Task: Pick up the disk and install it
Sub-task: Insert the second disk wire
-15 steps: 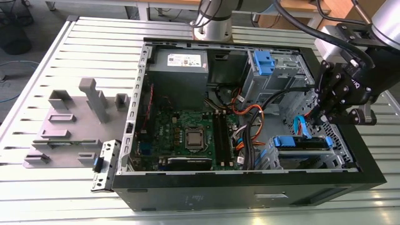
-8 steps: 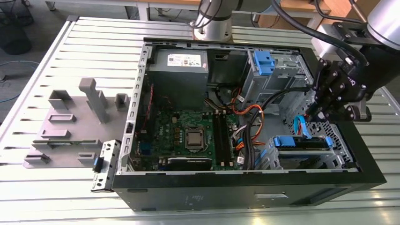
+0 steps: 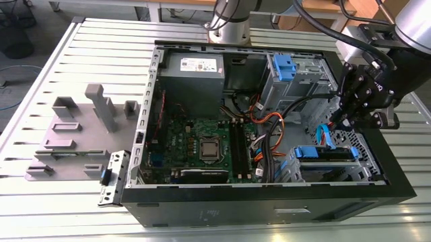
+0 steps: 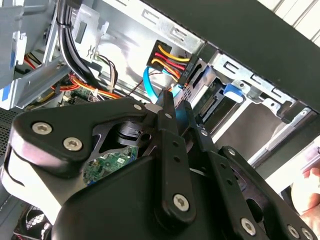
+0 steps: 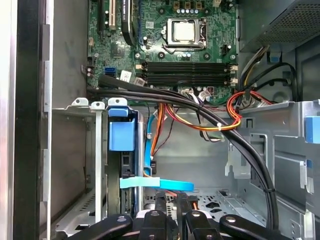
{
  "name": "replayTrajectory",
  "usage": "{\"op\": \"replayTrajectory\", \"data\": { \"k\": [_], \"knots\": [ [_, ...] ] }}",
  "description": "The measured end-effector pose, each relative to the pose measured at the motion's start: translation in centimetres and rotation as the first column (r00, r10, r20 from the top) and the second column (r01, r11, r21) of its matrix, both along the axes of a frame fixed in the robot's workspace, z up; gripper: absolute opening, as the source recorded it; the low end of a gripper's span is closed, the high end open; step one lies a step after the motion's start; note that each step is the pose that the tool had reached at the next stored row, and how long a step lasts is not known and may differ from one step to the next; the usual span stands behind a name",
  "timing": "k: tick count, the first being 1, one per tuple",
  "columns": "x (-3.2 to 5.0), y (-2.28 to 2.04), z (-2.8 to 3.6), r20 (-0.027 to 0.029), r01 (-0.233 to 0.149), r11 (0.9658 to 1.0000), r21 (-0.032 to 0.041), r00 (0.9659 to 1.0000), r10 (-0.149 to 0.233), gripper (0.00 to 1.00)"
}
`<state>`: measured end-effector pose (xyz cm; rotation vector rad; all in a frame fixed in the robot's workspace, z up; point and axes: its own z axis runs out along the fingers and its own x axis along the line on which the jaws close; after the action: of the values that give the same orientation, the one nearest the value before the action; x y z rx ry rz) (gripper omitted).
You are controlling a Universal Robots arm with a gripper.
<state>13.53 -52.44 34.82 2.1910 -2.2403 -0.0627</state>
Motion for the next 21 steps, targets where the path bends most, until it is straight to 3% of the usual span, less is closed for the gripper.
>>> {"op": "replayTrajectory", "data": {
  "k": [21],
  "knots": [
    [1.52, 0.22, -0.32, -0.0001, 0.0, 1.0, 0.0001, 1.0, 0.0, 0.23]
  ]
}}
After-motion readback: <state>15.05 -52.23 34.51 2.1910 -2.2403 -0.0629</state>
